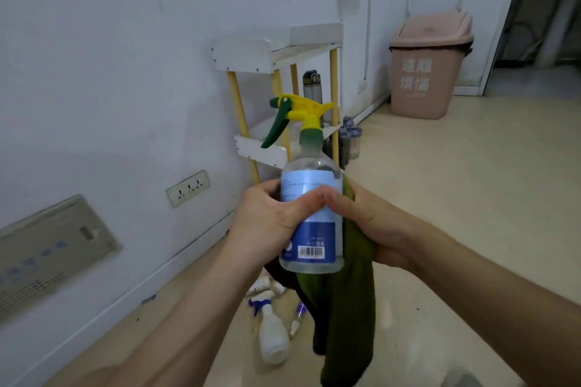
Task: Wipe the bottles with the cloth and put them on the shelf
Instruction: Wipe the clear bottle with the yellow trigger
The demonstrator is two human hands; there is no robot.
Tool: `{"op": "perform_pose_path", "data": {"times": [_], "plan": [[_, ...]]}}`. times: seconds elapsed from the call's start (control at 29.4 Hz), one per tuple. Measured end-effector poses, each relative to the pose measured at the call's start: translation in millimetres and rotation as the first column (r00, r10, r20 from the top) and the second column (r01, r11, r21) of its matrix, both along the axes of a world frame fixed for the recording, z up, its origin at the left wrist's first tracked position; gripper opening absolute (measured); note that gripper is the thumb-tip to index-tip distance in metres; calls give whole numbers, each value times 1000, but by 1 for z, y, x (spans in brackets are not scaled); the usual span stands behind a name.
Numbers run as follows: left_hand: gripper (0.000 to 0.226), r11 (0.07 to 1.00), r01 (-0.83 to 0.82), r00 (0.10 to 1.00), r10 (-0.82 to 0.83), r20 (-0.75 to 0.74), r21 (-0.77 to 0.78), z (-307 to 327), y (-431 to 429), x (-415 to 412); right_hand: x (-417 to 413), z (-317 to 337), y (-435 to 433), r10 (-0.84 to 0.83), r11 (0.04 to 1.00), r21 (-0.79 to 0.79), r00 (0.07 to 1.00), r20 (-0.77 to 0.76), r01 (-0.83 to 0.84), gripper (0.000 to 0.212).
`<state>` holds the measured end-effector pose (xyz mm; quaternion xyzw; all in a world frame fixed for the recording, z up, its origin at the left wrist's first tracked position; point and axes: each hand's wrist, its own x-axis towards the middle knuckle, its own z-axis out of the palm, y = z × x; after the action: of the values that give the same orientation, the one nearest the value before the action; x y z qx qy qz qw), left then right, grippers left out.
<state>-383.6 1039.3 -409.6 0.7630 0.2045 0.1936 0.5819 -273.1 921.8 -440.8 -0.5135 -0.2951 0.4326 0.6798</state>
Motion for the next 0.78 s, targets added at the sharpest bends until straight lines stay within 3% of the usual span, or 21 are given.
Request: {"op": "perform_pose_path", "data": {"times": [0.1, 0.14, 0.24, 0.37, 0.58, 0.78], "plan": [[58, 969, 4, 997, 16, -81, 245, -2, 13, 20, 10, -11, 8, 8, 998, 55, 1000, -29, -6, 109], [59, 973, 23, 995, -1, -96, 230, -3, 22, 26, 14, -13, 11, -1, 998, 65, 999, -41, 4, 107], [72, 968, 167, 980, -184, -80, -190, -21, 53, 35, 24, -13, 13, 26, 996, 91, 993, -112, -16, 100], [66, 852, 330, 890, -424, -166, -406, -53, 67, 27, 42, -4, 1, 82, 989, 139, 974, -211, -53, 98], [43, 809, 143, 988, -87, 125, -571, -38, 59, 33, 61, 1, -3, 61, 995, 75, 998, -30, -59, 105], [32, 869, 84, 969, 43, 244, -488, -33, 34, 33, 46, -15, 18, -167, 986, 33, 977, 134, 164, 82]]}}
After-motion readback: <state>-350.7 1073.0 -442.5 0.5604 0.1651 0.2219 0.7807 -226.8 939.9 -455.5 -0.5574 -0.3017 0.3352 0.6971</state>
